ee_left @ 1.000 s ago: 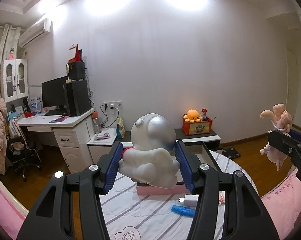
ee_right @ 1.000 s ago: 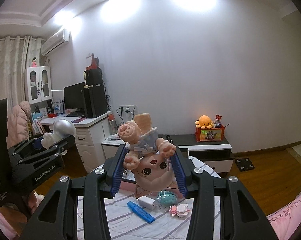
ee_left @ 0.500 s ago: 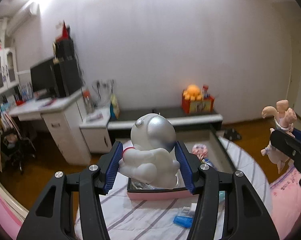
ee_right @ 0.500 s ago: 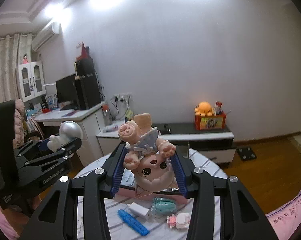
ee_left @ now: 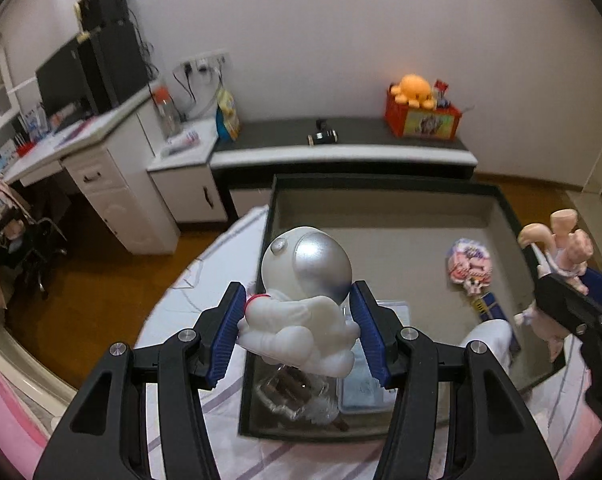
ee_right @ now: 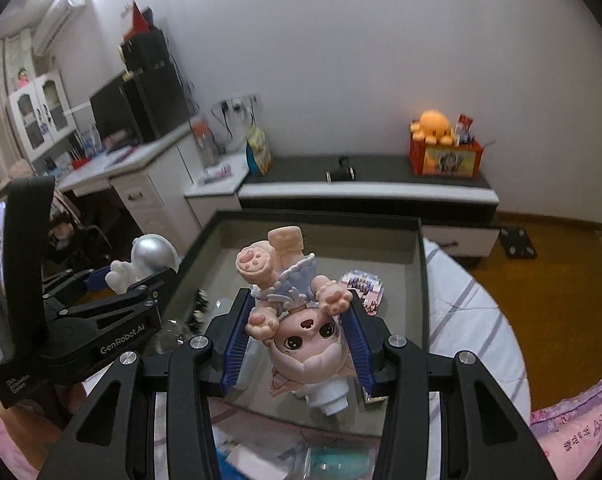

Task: Organize rigid objects
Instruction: 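Lower both held items into the pink box and open both tools, then withdraw both tools from the pink box back over the bed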

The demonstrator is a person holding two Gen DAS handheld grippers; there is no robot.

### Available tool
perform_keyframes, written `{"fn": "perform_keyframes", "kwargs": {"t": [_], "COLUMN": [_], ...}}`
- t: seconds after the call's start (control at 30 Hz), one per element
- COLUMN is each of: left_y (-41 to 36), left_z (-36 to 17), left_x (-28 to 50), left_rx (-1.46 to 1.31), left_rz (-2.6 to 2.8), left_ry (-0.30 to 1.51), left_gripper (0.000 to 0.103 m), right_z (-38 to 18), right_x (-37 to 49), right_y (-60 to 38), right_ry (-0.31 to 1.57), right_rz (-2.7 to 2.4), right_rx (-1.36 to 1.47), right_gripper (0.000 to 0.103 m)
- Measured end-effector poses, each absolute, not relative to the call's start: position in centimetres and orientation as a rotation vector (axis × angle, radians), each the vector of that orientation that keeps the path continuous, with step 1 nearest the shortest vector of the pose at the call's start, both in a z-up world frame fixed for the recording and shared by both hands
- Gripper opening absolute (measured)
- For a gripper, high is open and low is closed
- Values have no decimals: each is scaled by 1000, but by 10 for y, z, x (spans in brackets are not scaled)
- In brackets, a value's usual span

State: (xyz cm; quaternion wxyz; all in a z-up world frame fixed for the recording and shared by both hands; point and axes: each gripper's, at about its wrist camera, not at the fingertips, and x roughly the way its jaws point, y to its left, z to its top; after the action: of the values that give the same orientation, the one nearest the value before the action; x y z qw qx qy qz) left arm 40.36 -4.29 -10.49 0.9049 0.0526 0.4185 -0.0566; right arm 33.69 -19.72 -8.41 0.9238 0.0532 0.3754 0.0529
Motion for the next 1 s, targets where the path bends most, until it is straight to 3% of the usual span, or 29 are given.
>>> {"fn": "perform_keyframes", "kwargs": {"t": [0.23, 0.53, 0.6, 0.63, 0.67, 1.0], "left_y": [-47, -46, -45, -43, -40, -33], "left_z": [-130, -129, -128, -128, -126, -118], "left_x": [425, 426, 427, 426, 425, 417], "left_rx": [127, 143, 149, 147, 141, 141], "left_rz": [-122, -125, -122, -121, -113, -86], "left_ry": [944, 941, 945, 946, 933, 903], "left_gripper": [55, 58, 80, 96, 98, 98], "right_z": [-118, -124, -122, -120, -118, -110], "right_x": [364, 371, 373, 372, 370, 368], "right_y": [-193, -194, -197, -199, -198, -214], "right_ry": [889, 908, 906, 899, 885, 872], "right_rz": [99, 113, 108, 91, 72, 36], "right_rx": [99, 120, 130, 123, 113, 148], "right_gripper": [46, 46, 62, 87, 90, 90]}}
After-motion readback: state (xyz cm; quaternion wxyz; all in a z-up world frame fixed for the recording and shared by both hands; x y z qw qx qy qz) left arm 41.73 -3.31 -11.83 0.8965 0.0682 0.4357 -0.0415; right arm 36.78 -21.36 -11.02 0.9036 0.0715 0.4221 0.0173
